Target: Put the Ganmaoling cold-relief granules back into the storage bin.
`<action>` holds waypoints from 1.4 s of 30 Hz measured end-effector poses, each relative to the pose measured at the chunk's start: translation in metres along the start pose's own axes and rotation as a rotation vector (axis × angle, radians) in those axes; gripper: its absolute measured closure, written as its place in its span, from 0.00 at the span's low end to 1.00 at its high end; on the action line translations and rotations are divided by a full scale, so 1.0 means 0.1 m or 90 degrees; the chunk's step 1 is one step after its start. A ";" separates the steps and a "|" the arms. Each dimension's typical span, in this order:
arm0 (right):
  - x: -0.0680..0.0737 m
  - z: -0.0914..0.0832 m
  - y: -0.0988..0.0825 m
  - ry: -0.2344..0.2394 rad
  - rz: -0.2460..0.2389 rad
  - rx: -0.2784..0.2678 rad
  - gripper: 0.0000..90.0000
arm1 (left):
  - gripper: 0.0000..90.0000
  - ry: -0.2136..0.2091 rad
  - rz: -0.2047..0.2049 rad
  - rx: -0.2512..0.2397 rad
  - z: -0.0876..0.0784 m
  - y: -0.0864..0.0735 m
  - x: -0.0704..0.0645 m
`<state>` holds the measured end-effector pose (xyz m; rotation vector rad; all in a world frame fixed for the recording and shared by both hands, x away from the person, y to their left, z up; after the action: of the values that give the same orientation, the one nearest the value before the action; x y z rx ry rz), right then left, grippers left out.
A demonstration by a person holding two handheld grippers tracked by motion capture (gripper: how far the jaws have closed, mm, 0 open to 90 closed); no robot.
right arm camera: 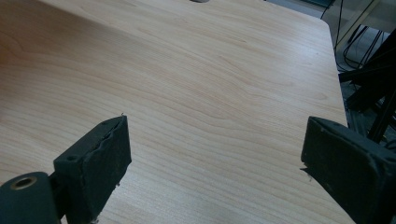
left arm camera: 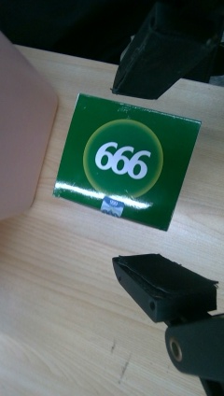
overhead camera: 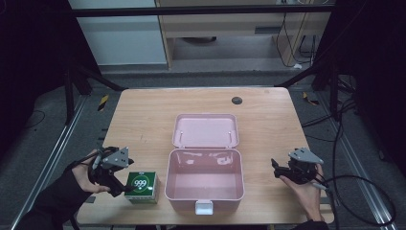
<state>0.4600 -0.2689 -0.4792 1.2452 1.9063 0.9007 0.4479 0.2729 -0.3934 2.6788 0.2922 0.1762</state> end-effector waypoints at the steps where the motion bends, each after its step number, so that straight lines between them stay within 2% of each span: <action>1: 0.00 0.00 0.00 -0.001 -0.001 0.001 0.09 | 0.14 -0.001 0.005 0.005 0.01 0.01 -0.01; 9: 0.01 0.02 -0.02 0.004 -0.001 0.016 0.08 | 0.13 0.000 0.026 0.035 0.11 0.06 -0.03; 17: 0.00 0.03 -0.03 0.005 -0.004 0.022 0.07 | 0.12 -0.011 0.052 0.062 0.20 0.07 -0.05; 19: 0.00 0.03 -0.03 0.006 -0.004 0.026 0.07 | 0.11 -0.014 0.052 0.062 0.22 0.07 -0.05; 25: 0.00 0.04 -0.03 0.003 -0.008 0.031 0.06 | 0.09 -0.026 0.076 0.086 0.31 0.09 -0.07; 36: 0.01 0.05 -0.04 0.005 -0.005 0.036 0.05 | 0.08 -0.030 0.092 0.100 0.44 0.10 -0.06; 42: 0.00 0.06 -0.04 0.003 -0.012 0.037 0.05 | 0.08 -0.036 0.092 0.112 0.50 0.07 -0.05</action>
<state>0.4628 -0.2687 -0.4862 1.2579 1.9584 0.8445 0.4523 0.2452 -0.4358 2.8751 0.1012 0.1231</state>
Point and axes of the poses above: each handheld gripper's, and its own axes: z roughly forward along the jaws, y roughly out of its top, x roughly to its left, the point moved 2 cm from there along z, roughly forward along the jaws, and after that the axes turned 1 degree about x, right-handed, at the moved point
